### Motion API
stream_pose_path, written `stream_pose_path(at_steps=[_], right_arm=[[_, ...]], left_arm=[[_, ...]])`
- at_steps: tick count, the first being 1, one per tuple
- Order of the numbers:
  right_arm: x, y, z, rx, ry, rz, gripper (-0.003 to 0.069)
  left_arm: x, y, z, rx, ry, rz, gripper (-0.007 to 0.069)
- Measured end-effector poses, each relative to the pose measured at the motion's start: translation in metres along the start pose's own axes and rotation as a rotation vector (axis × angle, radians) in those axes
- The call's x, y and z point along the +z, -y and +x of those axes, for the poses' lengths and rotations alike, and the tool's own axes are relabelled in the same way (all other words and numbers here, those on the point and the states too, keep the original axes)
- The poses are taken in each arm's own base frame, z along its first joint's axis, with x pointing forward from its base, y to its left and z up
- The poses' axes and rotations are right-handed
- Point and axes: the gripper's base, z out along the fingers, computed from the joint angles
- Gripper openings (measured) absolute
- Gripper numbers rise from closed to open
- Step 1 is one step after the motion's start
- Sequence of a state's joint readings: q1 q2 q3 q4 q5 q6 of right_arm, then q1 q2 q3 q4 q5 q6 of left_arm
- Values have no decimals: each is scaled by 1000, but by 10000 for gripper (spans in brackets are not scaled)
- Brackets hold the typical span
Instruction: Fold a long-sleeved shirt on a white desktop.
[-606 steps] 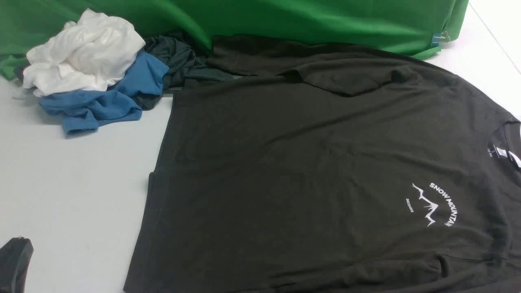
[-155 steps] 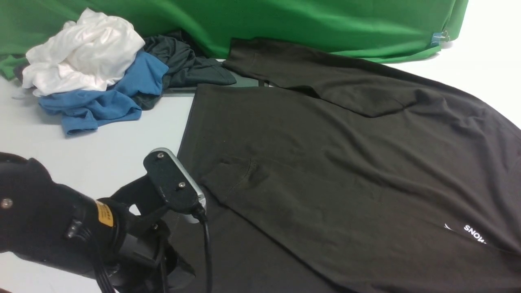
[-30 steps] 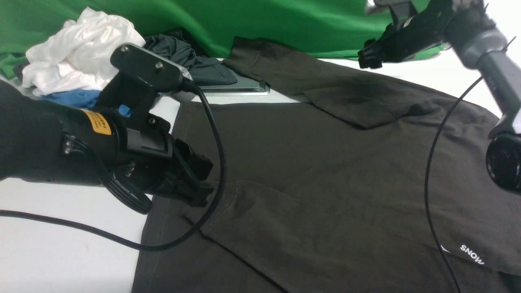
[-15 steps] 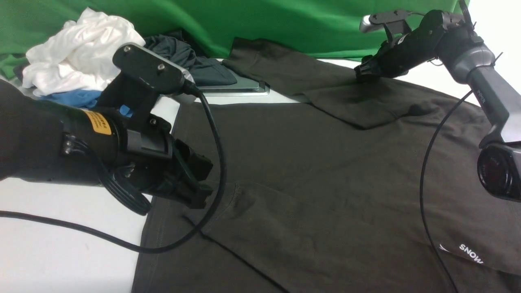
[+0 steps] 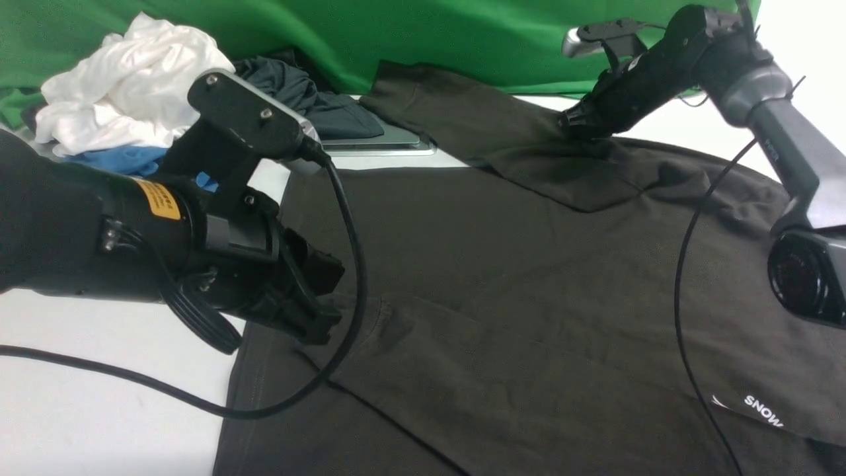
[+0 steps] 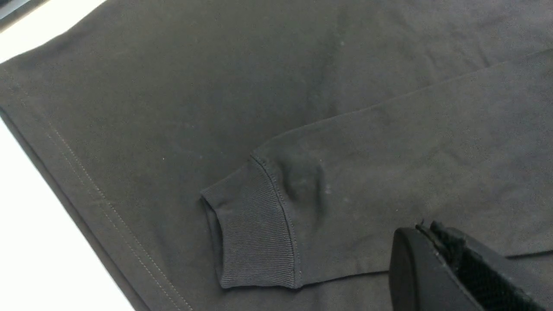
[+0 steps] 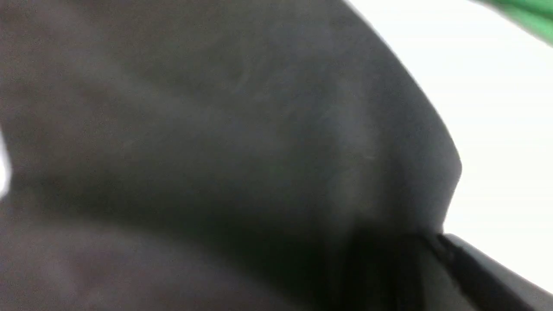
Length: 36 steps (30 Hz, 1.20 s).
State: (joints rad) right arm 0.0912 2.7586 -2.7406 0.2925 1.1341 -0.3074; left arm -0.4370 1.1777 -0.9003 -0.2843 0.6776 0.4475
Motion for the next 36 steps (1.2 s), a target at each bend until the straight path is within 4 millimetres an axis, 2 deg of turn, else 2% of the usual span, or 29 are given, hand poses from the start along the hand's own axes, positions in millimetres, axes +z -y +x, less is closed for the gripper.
stream_pose_path(at_steps=[2,5,10,13,17,21,29,36], right_arm=[[-22,-6,-6,-12,-19,-13,43],[-42,-10,-16,-8,12,-7,43],[-59,-13,-20,22,20,0,43],[-61,-19,-14,28,-37,-16,43],[-51,-37,15,-6,-190,-58,43],[-53,-46,34,-10,-201,-51,43],[-89,-55,48,-16,-154,-23,43],[-84,-56,61,-16,-216,-39,48]], left_arm=[[0,0,0,5,-1,-4,20],[0,-1,1,20,-6,-15,20],[0,-2,1,36,-7,-27,20],[0,-3,0,40,-2,-30,20],[0,-3,0,42,-1,-32,20],[0,-4,0,64,-5,-44,20],[1,-5,1,76,1,-55,20],[1,-6,0,86,14,-66,20]])
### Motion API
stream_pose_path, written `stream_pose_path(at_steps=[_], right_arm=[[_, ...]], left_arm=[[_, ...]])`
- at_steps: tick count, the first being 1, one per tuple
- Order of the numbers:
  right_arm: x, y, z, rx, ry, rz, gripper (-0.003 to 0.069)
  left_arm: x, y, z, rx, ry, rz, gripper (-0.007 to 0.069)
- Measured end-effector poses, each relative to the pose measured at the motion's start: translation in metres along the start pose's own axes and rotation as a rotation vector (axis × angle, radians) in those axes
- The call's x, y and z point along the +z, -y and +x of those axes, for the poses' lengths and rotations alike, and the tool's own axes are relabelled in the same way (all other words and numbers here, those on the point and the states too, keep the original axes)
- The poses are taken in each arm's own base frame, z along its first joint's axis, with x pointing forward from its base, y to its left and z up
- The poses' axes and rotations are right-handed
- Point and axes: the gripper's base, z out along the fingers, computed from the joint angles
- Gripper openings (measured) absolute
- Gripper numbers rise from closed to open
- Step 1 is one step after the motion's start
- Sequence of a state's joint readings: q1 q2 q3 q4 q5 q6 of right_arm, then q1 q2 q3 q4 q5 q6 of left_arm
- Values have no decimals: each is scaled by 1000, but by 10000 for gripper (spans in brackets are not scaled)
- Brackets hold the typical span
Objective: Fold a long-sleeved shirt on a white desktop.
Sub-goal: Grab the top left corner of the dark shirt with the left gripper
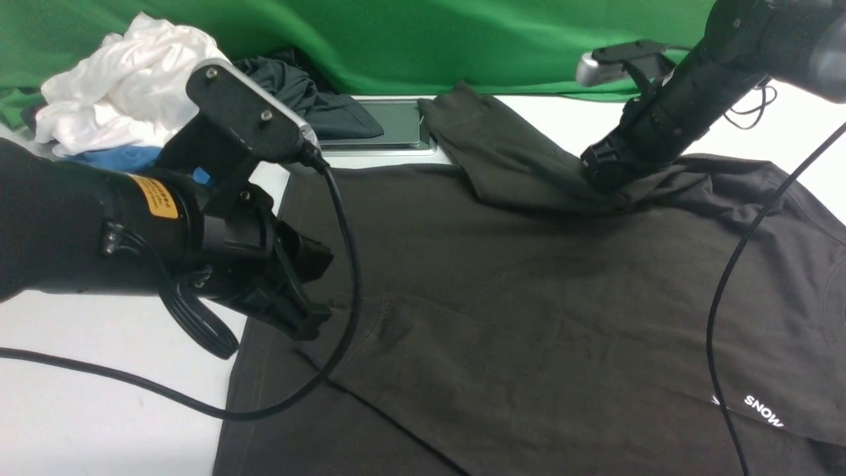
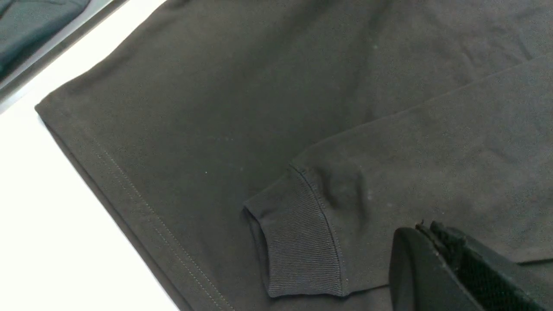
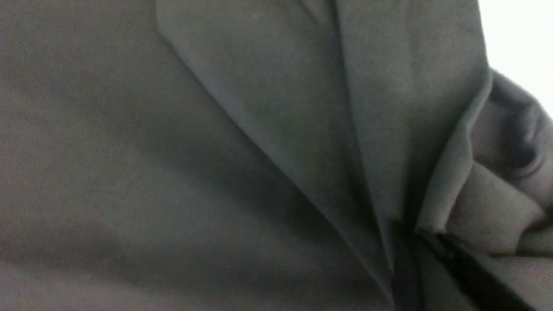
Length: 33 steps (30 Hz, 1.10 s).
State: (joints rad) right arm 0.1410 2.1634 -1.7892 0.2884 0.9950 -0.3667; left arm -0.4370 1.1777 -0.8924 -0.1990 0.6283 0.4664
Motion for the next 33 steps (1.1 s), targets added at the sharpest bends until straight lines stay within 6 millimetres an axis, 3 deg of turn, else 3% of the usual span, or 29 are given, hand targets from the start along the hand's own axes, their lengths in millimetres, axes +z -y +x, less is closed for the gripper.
stream_pose_path(at_steps=[6,11,13,15,19,22,25,28,29,30,33], right_arm=[[0,-3,8,0,-88,-34,78],[-4,-6,12,7,-149,-57,274],[-15,-6,0,20,-97,-43,421],[-24,-6,-14,18,3,-15,498],[-38,-7,-46,-1,218,40,501],[-24,-7,-67,-17,289,46,485],[13,-2,-82,-7,308,39,503],[49,7,-90,17,317,36,517],[49,7,-90,20,317,35,517],[64,11,-91,35,316,32,519],[79,13,-93,51,337,17,520]], left_arm=[[0,0,0,2,4,-2,20],[0,0,-1,9,6,-3,20],[0,0,-1,12,8,-4,20],[0,0,-1,16,8,-4,20],[0,0,-1,16,11,-5,20],[0,-1,-2,13,21,-8,20],[0,-1,-3,11,29,-10,20],[0,-1,-3,12,28,-10,20],[0,-1,-3,12,28,-9,20],[0,-1,-2,12,24,-8,20],[0,-1,-2,13,22,-6,20]])
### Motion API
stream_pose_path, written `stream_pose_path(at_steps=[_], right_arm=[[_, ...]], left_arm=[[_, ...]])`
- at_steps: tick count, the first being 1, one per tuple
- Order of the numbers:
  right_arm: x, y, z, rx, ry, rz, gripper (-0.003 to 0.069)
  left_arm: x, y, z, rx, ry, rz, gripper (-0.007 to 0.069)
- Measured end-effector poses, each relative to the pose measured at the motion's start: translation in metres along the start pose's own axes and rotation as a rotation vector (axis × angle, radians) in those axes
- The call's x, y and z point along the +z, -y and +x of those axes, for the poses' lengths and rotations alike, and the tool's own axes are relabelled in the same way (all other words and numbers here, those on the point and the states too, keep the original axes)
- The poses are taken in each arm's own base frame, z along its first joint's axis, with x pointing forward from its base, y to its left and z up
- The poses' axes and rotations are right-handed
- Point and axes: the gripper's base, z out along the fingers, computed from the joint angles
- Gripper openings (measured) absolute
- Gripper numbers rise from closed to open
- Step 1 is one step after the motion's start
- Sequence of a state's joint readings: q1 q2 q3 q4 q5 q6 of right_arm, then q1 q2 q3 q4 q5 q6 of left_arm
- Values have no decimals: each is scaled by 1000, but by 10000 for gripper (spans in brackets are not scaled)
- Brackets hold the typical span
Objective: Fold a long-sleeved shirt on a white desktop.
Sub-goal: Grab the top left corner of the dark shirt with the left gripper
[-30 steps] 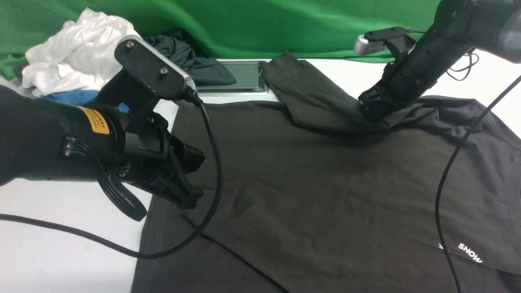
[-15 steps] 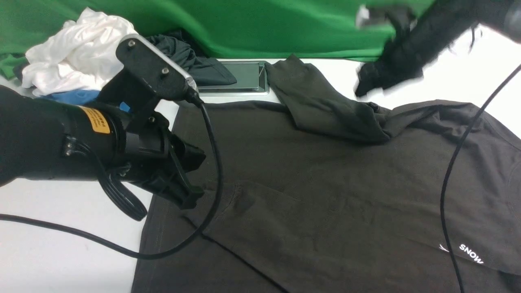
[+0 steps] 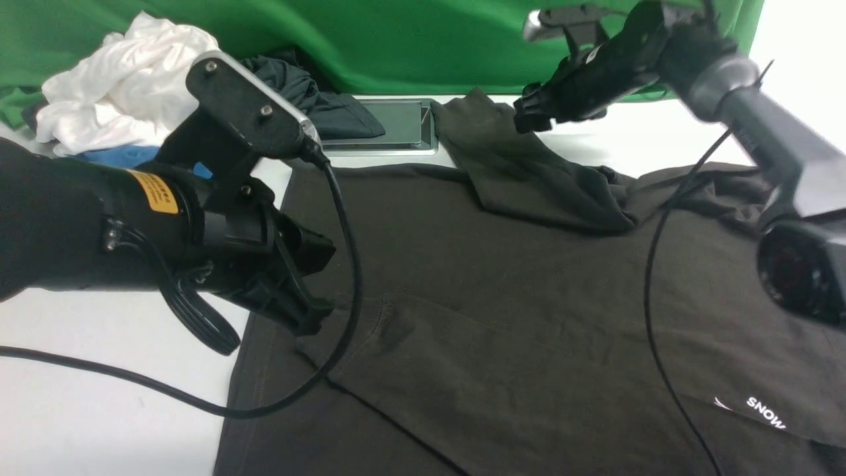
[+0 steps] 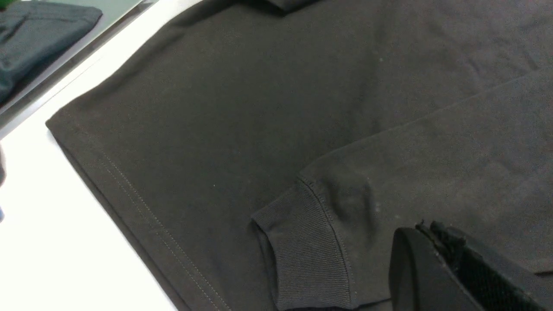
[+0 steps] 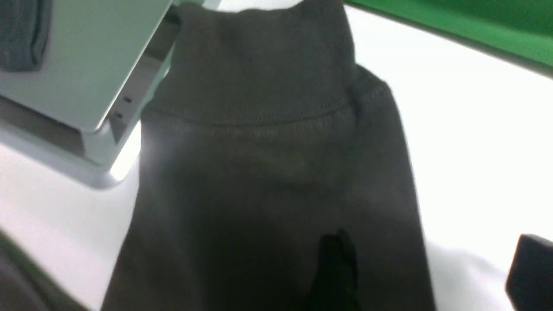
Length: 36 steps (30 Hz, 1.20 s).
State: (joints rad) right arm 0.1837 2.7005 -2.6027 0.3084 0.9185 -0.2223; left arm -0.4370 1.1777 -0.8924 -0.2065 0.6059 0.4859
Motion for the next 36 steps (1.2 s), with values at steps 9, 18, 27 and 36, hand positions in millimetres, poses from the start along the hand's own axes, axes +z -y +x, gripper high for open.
stream_pose_path(at_steps=[9,18,27,36], right_arm=[[26,-12,8,-13,31,-11,477],[33,-26,9,-26,49,-27,112],[-17,-43,-13,-87,8,-59,46],[-83,-86,-30,-193,-78,-138,46]], left_arm=[[0,0,0,4,-4,2,20],[0,1,2,6,-17,9,20],[0,0,2,32,-24,-4,20],[0,-5,4,25,-44,-53,20]])
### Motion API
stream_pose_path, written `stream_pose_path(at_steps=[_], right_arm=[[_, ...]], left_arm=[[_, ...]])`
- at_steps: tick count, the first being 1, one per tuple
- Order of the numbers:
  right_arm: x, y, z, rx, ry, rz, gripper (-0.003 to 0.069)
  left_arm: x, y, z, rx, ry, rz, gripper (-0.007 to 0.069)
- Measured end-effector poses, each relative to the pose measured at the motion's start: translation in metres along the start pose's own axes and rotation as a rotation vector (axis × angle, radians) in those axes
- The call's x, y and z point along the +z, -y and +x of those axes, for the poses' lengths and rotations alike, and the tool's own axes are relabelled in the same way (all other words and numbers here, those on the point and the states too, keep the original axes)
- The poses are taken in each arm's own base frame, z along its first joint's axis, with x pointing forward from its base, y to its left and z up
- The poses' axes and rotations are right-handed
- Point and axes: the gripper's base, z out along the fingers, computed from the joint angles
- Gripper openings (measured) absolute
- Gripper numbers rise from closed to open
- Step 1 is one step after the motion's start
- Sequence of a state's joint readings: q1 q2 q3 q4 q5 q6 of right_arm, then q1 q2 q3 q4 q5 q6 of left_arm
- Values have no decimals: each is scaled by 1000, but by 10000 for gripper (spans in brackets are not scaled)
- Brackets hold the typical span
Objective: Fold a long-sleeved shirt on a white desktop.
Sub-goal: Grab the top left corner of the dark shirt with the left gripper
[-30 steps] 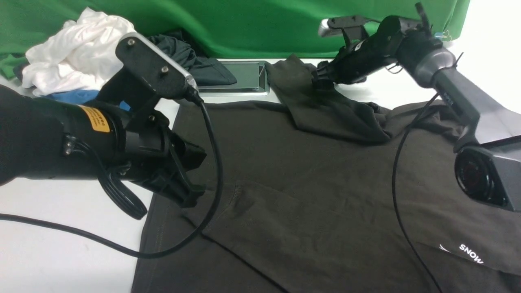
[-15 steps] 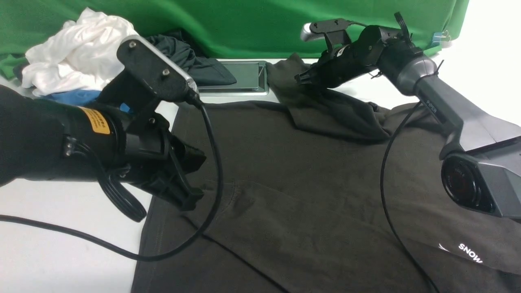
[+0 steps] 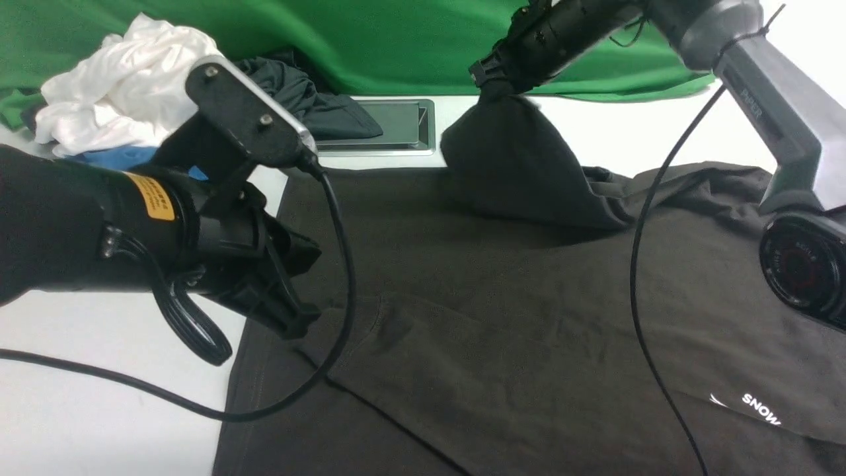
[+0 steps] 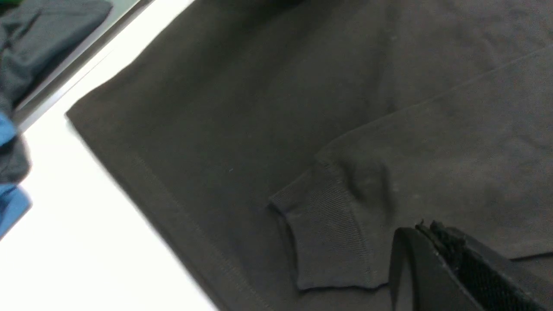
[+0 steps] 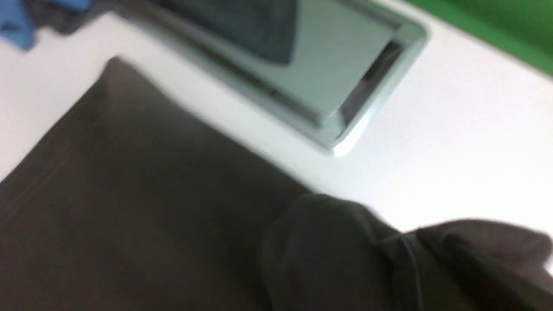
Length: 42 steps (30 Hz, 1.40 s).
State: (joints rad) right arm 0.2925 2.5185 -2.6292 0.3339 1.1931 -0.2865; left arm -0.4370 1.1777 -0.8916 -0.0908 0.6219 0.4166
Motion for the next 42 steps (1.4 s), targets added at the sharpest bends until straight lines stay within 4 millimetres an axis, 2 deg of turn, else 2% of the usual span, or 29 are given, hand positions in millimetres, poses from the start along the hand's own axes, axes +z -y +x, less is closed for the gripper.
stream_pose_path(at_steps=[6,13,16,19,22,26,29,33,36,40,42], right_arm=[[3,-25,4,-15,-58,-35,46],[-2,-87,3,-31,-101,-99,46],[1,-105,4,-18,-112,-111,50],[5,-128,6,-3,-125,-131,99],[6,-151,9,-19,-142,-155,194],[1,-168,22,-47,-200,-148,258],[-2,-164,38,-58,-273,-95,266],[-15,-151,47,-72,-310,-21,267],[-41,-131,51,-82,-310,65,255],[-75,-84,63,-23,-305,191,229],[-83,-46,72,60,-272,247,228]], left_arm=[[0,-3,1,-17,-9,-28,20],[0,-6,2,-39,-19,-64,20],[0,-6,2,-41,-22,-64,20],[0,-6,2,-42,-24,-63,20],[0,-5,3,-42,-35,-61,20],[0,-5,6,-41,-64,-53,20],[0,-4,7,-41,-73,-50,20],[0,-4,7,-42,-74,-50,20],[0,-4,7,-48,-76,-44,20],[0,-1,8,-85,-87,-12,20],[0,1,8,-105,-84,9,20]])
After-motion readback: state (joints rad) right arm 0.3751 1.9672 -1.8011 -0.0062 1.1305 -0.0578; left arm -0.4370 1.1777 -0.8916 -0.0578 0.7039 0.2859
